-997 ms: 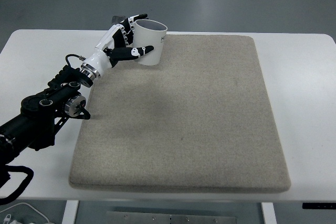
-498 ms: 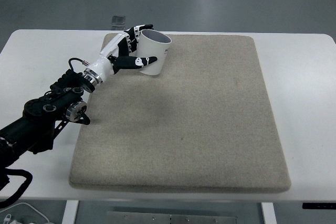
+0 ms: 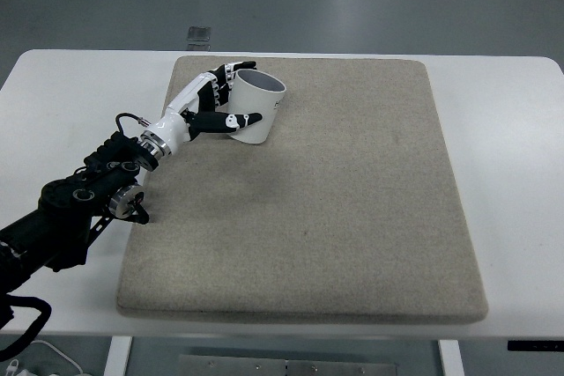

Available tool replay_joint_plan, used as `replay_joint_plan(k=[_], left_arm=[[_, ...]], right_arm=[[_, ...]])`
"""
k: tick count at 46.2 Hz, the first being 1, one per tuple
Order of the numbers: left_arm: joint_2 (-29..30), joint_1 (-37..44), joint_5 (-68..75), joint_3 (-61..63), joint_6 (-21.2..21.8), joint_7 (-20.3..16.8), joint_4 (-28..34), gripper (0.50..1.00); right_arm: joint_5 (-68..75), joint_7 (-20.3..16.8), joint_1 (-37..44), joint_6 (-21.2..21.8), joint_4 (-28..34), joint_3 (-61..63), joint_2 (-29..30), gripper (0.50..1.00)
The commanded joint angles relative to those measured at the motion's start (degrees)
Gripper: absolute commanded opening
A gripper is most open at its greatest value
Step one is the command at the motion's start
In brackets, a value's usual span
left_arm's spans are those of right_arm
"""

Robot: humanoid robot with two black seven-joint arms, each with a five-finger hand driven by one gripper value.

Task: Flip white cup upright
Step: 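Lower the upright cup onto the board with the left hand, then open the left hand and pull it away from the cup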

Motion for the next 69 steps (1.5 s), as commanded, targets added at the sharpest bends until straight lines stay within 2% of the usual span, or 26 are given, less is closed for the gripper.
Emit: replay_joint_plan(k=[1,17,20,23,26,29,34,37,40,69], left_arm=[[0.0,0.05,-0.03,0.05,0.0,-0.01,0.1,0.5],[0.0,0.14,-0.29,0.41,0.44,-0.01,-0.25,0.5],[-0.09,0.14,-0.64,0.23,0.53,-0.01,-0.25,0.52],[-0.09,0.14,-0.82,-0.03,0.53,-0.01,-0.25,0.572],[-0.09,0.14,-0.91,-0.12,0.53,-0.01,-0.42,0.711],[-0.18,0.14,-0.99,-0.21,0.44,-0.01,-0.42,0.769],[-0.53,0.05,-0.99,-0.3,0.53,-0.01,-0.42,0.923],[-0.61,0.05,-1.08,-0.39,0.44,-0.01,-0.34,0.966],[-0.61,0.05,-1.17,-0.47,0.44,-0.01,-0.42,0.979],[-0.61,-0.47,-1.79,-0.47,0.27,-0.01,-0.95,0.986]], right_arm=[[0.0,0.0,0.0,0.0,0.0,0.0,0.0,0.93],[0.0,0.0,0.0,0.0,0.0,0.0,0.0,0.93],[0.0,0.0,0.0,0.09,0.0,0.0,0.0,0.93],[0.0,0.0,0.0,0.09,0.0,0.0,0.0,0.93],[0.0,0.0,0.0,0.09,0.0,0.0,0.0,0.93],[0.0,0.0,0.0,0.09,0.0,0.0,0.0,0.93],[0.0,0.0,0.0,0.09,0.0,0.0,0.0,0.93],[0.0,0.0,0.0,0.09,0.0,-0.09,0.0,0.93],[0.0,0.0,0.0,0.09,0.0,-0.09,0.0,0.93],[0.0,0.0,0.0,-0.26,0.0,0.0,0.0,0.93]])
